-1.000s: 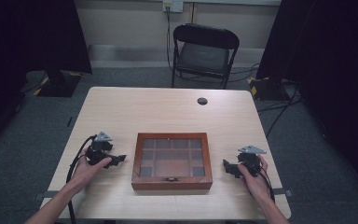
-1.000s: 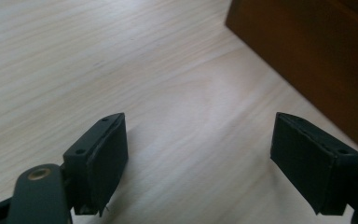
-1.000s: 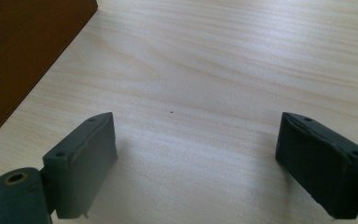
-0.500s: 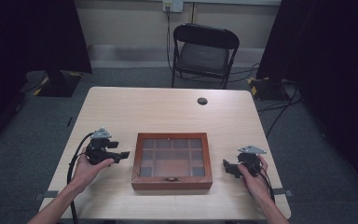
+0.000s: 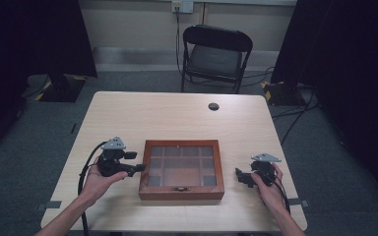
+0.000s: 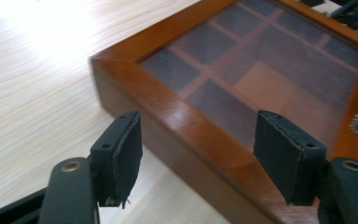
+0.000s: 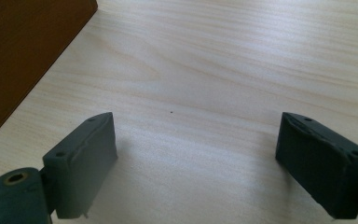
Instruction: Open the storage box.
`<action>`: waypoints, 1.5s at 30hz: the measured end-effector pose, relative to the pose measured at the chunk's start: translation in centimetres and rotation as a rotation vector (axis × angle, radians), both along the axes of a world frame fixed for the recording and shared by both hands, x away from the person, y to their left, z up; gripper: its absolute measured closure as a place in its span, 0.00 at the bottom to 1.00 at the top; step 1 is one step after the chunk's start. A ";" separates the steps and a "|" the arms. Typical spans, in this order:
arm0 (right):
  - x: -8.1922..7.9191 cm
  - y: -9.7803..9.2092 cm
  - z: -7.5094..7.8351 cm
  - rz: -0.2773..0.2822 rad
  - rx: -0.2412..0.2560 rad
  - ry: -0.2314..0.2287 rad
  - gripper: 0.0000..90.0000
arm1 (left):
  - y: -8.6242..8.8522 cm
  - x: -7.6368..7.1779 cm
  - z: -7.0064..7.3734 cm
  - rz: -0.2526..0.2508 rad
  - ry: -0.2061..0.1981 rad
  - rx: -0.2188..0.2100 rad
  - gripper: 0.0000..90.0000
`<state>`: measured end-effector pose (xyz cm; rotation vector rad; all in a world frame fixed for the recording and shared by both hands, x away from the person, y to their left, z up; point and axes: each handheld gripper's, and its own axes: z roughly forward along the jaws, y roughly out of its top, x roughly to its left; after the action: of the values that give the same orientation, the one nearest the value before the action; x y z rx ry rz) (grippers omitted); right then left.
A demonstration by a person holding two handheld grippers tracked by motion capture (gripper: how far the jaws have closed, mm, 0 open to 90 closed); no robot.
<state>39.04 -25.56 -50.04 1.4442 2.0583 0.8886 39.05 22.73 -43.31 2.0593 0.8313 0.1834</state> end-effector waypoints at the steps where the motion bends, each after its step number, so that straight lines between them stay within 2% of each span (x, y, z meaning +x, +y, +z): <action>1: 0.0 0.0 0.0 0.000 0.000 0.000 0.13 | -0.2 -0.1 0.1 -0.005 0.003 -0.007 0.37; 5: 0.0 0.0 0.0 0.000 0.000 0.000 0.13 | -0.9 -0.4 0.5 -0.028 0.007 -0.031 0.38; 10: 0.0 0.0 0.0 0.000 0.000 0.000 0.13 | -1.8 -0.8 1.0 -0.059 0.002 -0.033 0.38; 12: 0.0 0.0 0.0 0.001 0.000 0.001 0.13 | -2.3 -0.9 1.1 -0.079 0.024 -0.042 0.38; 18: 0.0 0.0 0.0 0.000 0.000 0.000 0.13 | -4.0 -1.5 1.3 -0.131 0.017 -0.041 0.40; 23: 0.0 0.0 0.0 0.000 0.000 0.000 0.13 | -5.2 -1.9 1.3 -0.183 0.008 -0.048 0.34; 26: 0.0 0.0 0.0 0.000 0.000 0.000 0.13 | -6.0 -2.2 1.5 -0.190 -0.002 -0.037 0.34; 30: 0.0 0.0 0.0 0.000 0.000 0.000 0.13 | -6.7 -2.5 1.7 -0.210 0.004 -0.059 0.35; 32: 0.0 0.0 0.0 0.001 0.000 0.001 0.13 | -7.2 -2.6 1.7 -0.216 -0.006 -0.048 0.38; 37: 0.0 0.0 0.0 0.000 0.000 0.000 0.13 | -8.6 -3.0 1.5 -0.259 0.013 -0.044 0.43; 39: 0.0 0.0 0.0 0.000 0.000 0.000 0.13 | -9.4 -3.3 1.3 -0.278 0.001 -0.022 0.47; 43: 0.0 0.0 0.0 0.001 0.000 0.000 0.13 | -10.6 -3.5 1.1 -0.319 -0.007 -0.024 0.53; 45: 0.0 0.0 0.0 0.002 0.000 0.000 0.13 | -11.2 -3.5 1.3 -0.344 -0.010 0.003 0.59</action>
<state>39.03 -25.55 -50.03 1.4429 2.0602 0.8890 35.56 11.57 -42.06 2.1655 0.4591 0.0044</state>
